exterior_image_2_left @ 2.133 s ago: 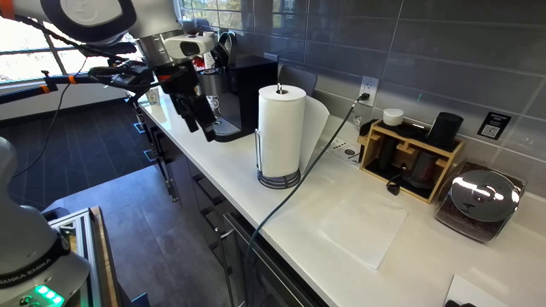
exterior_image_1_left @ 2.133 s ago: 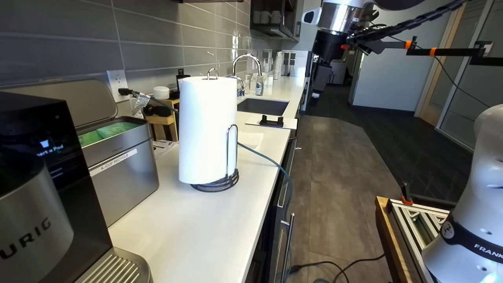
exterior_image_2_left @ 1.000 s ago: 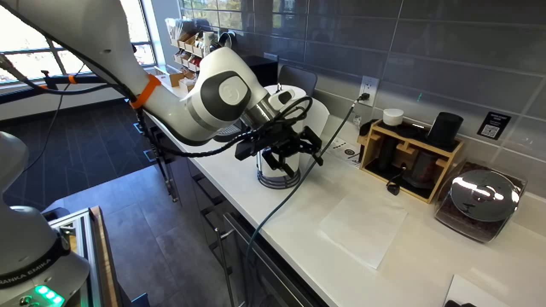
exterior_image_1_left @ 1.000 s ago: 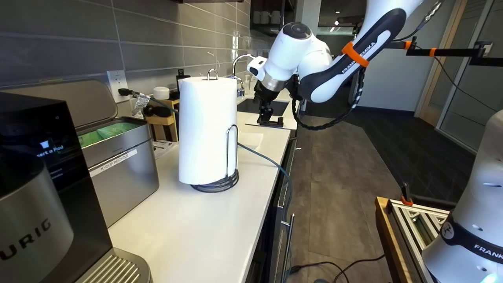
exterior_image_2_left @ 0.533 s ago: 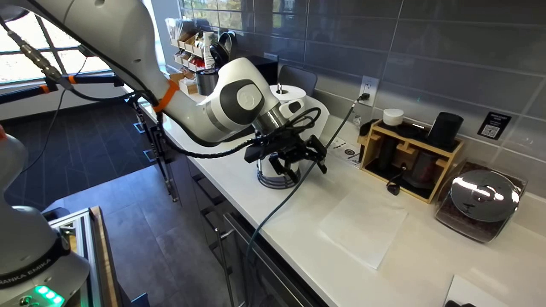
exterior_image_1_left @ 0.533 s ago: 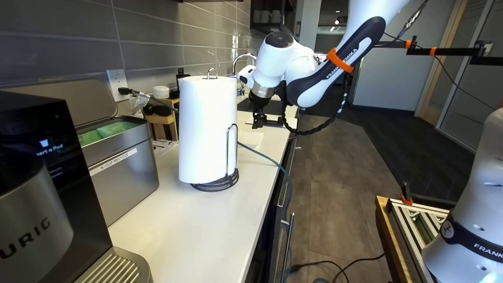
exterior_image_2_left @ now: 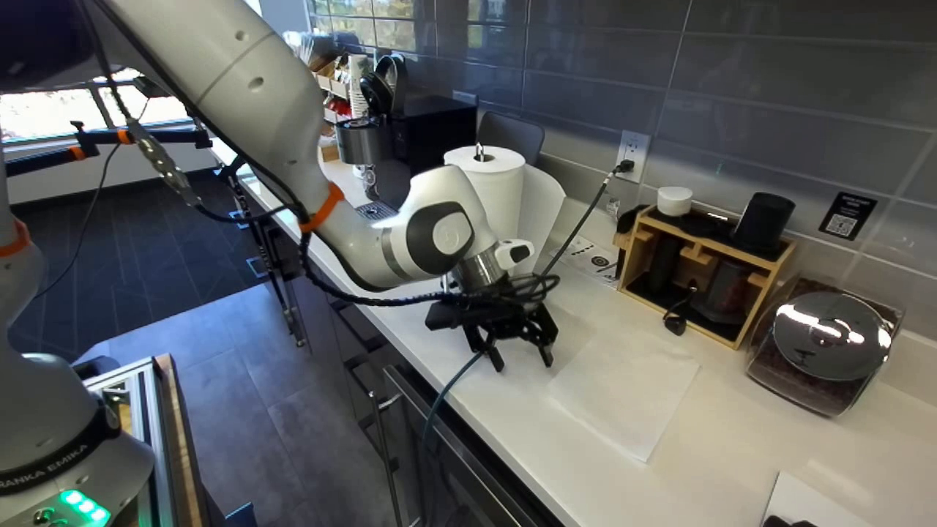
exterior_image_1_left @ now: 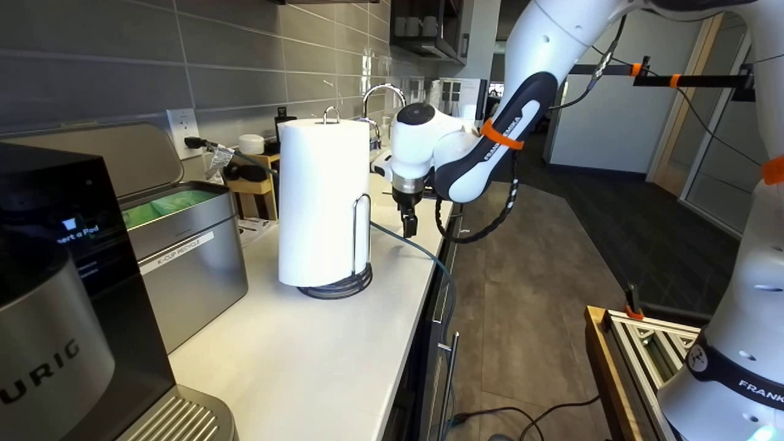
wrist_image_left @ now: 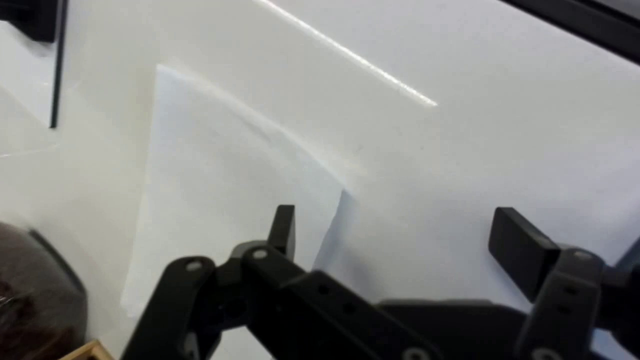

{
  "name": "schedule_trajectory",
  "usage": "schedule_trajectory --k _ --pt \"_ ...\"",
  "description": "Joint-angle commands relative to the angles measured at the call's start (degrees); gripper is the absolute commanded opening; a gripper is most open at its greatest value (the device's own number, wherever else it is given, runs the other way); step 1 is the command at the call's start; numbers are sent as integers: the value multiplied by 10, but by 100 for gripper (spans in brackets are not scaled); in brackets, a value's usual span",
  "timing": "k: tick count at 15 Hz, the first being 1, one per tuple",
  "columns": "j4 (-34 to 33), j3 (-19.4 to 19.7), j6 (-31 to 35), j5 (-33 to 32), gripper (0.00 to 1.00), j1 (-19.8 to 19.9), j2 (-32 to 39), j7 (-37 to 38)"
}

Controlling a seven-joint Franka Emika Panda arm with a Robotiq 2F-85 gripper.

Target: Move the paper towel to the left, then move the roll and holder to the right

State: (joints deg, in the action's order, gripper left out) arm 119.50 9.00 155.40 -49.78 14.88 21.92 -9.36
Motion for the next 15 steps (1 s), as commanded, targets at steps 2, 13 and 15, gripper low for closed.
schedule_trajectory --k 2,13,15 --pt "-94 15 64 41 100 9 104 -15" --pt "-209 45 67 58 100 4 184 -20" --pt "-216 40 69 74 100 10 186 -25"
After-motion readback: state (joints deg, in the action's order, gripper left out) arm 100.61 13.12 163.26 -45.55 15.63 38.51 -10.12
